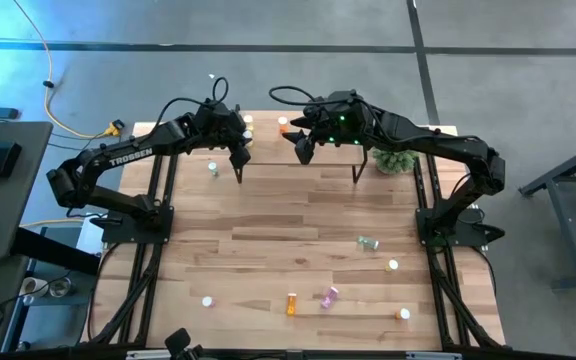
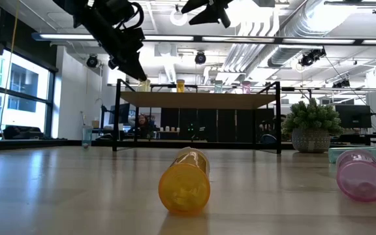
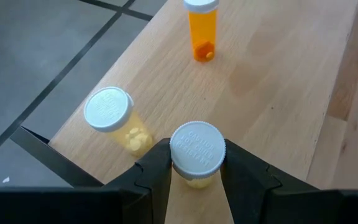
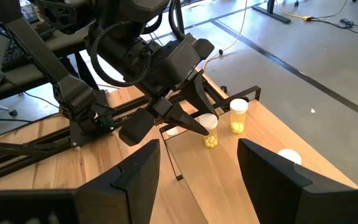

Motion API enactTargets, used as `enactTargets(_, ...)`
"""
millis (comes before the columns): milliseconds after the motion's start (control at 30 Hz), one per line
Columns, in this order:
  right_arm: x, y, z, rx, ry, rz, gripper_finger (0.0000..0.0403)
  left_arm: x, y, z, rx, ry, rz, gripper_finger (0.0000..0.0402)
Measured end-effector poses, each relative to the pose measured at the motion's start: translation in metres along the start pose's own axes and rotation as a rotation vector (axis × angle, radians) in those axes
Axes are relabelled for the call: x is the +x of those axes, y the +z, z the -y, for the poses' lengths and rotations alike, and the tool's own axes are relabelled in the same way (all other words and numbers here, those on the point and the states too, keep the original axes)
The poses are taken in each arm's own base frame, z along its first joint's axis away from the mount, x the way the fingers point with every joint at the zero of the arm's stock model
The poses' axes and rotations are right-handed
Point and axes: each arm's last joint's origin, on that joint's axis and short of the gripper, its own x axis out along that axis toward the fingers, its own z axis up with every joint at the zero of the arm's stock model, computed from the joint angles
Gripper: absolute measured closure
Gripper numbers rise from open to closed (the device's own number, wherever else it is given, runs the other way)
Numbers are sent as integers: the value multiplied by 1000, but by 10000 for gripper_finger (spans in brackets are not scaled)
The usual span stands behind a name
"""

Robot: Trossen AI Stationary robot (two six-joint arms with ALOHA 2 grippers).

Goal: Pick and place medicine bottles onto shelf by color
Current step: Put the bottom yellow pill bottle on the shelf aligned with the the other yellow pill bottle

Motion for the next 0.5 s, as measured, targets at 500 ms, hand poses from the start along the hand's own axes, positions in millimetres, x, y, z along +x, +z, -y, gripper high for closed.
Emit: enactTargets(500,0,0,0,0,0,0,197,3,-5,1,5,-3,-39,257)
